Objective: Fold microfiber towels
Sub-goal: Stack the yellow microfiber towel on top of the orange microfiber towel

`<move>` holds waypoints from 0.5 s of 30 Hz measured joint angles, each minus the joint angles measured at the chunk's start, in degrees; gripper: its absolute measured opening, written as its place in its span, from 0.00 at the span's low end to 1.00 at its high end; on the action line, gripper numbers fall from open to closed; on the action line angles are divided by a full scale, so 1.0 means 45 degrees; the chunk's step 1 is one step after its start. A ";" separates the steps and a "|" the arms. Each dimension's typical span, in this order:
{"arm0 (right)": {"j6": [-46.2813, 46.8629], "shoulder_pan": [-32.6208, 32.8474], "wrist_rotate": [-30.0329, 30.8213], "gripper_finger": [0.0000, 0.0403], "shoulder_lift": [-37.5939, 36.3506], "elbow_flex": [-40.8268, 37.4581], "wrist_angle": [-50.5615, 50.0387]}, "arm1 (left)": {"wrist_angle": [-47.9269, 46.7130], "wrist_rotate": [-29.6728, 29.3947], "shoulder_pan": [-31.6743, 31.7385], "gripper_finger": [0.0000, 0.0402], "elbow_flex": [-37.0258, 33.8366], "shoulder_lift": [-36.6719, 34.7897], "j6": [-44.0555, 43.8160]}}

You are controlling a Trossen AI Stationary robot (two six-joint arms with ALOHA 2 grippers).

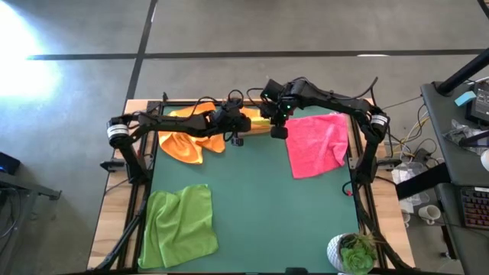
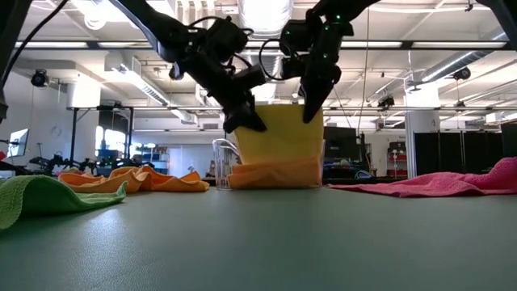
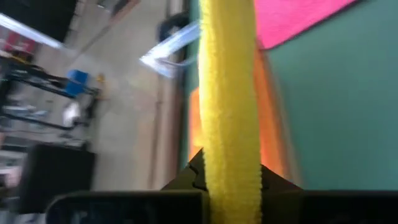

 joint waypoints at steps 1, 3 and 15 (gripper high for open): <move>-0.0033 0.0000 0.0103 0.02 0.0000 0.0017 0.0090 | 0.0069 -0.0231 0.0001 0.00 0.0009 -0.0113 0.0196; -0.0153 0.0000 0.0193 0.02 0.0000 0.0081 0.0340 | 0.0089 -0.0579 0.0049 0.00 0.0014 -0.0292 0.0757; -0.0195 -0.0140 0.3209 0.02 0.0005 0.1113 0.2418 | 0.0053 -0.1740 0.0804 0.00 0.0708 -0.0403 0.3273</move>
